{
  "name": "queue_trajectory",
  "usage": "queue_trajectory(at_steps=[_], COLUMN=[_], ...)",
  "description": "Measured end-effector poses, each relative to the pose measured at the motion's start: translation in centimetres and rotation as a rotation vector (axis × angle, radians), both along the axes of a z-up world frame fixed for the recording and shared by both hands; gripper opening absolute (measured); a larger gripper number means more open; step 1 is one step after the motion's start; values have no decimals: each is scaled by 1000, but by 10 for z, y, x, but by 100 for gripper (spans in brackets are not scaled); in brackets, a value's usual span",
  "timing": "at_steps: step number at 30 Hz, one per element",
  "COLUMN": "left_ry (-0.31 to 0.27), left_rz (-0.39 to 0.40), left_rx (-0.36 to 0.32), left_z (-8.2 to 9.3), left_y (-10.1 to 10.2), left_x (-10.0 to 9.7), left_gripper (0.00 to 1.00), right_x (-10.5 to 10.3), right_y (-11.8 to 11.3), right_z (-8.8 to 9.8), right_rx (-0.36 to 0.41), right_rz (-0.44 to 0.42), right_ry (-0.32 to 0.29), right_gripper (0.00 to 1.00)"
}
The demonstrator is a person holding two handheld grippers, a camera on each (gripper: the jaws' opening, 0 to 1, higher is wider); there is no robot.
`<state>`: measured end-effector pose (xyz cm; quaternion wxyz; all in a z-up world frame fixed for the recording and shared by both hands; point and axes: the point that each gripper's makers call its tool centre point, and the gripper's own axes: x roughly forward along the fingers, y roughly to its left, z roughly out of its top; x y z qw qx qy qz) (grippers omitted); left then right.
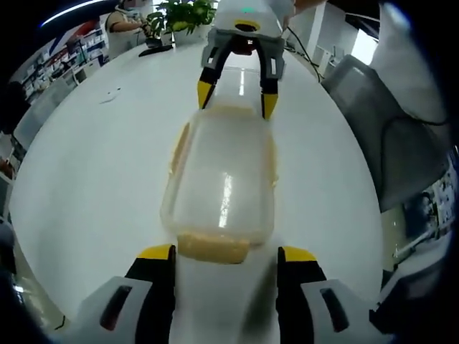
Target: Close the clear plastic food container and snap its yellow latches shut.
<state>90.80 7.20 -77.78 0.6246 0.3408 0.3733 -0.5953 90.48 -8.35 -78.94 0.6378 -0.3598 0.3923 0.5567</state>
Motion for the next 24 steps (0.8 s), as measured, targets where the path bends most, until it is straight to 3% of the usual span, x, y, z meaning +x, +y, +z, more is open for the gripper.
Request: queue_trajectory(at_steps=[14, 24], left_ry=[-31, -42], left_rz=[-26, -24], left_rx=[2, -11], left_z=[-4, -2], left_y=[-5, -10], left_x=[9, 4], left_gripper=[46, 44], right_x=[2, -1], right_y=[1, 1], right_z=[-1, 0], right_rx=[-14, -35], right_rz=[-1, 9], right_ry=[17, 20], right_gripper=[53, 50])
